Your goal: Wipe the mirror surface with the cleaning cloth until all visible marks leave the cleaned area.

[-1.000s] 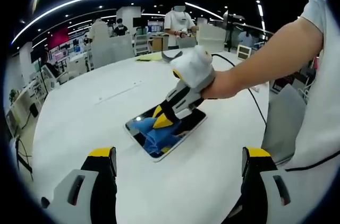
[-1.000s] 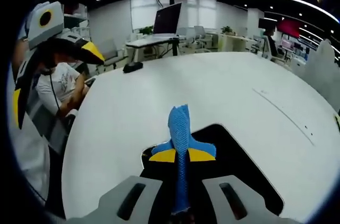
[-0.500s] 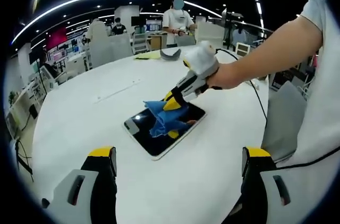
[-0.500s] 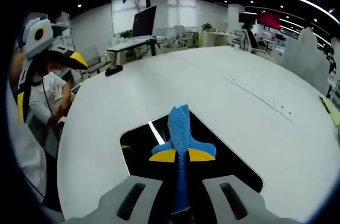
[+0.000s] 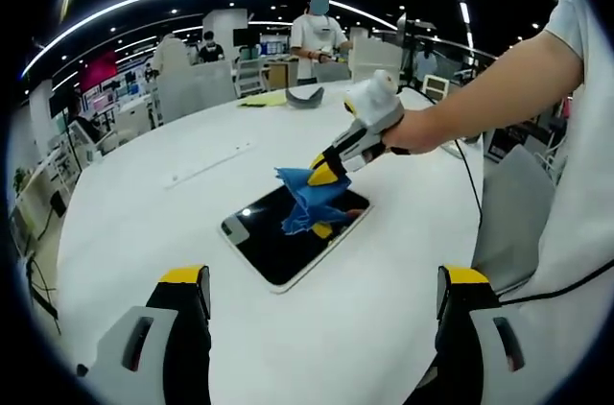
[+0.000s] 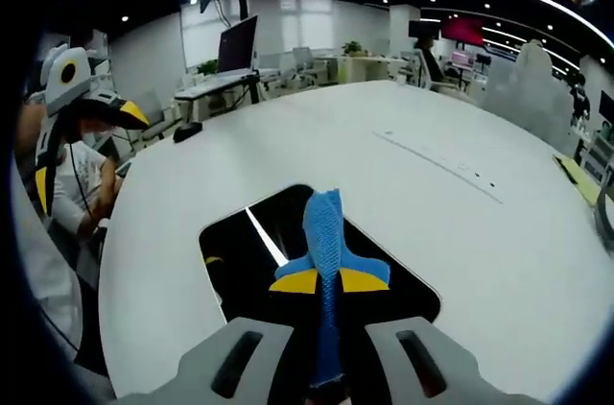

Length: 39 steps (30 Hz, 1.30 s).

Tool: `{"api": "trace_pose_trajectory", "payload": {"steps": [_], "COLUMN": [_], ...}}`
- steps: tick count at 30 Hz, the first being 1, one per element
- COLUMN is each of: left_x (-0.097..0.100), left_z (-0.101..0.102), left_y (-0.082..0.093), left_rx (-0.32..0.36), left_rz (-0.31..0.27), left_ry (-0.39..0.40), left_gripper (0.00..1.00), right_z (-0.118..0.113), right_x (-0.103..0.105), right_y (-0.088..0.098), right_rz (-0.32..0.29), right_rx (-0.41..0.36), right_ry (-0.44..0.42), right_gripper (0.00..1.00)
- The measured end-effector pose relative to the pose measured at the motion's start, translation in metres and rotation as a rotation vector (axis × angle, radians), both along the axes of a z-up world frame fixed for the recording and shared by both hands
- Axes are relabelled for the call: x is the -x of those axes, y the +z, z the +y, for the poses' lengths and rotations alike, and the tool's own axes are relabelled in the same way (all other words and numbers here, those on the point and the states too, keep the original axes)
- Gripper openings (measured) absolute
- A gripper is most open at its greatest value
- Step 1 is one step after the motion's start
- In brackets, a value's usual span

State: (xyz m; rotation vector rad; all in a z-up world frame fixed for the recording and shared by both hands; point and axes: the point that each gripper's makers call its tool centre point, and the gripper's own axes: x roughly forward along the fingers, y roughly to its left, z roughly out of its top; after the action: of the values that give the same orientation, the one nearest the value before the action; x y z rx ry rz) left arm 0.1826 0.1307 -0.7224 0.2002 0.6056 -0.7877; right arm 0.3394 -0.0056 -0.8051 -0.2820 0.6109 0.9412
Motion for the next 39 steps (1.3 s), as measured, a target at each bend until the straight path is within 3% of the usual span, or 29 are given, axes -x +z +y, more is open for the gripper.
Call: {"api": "trace_pose_trajectory", "payload": {"steps": [39], "left_x": [-0.002], "left_z": [-0.013], "left_y": [-0.002], "left_rx": [0.002], "left_rz": [0.007], "left_ry": [-0.036], "left_gripper": [0.99], "right_z": [-0.126], "right_x": [-0.018], "right_y": [-0.005], "right_rz": [-0.005], "right_rx": [0.079], "right_ry": [-0.239], "right_gripper": [0.01]}}
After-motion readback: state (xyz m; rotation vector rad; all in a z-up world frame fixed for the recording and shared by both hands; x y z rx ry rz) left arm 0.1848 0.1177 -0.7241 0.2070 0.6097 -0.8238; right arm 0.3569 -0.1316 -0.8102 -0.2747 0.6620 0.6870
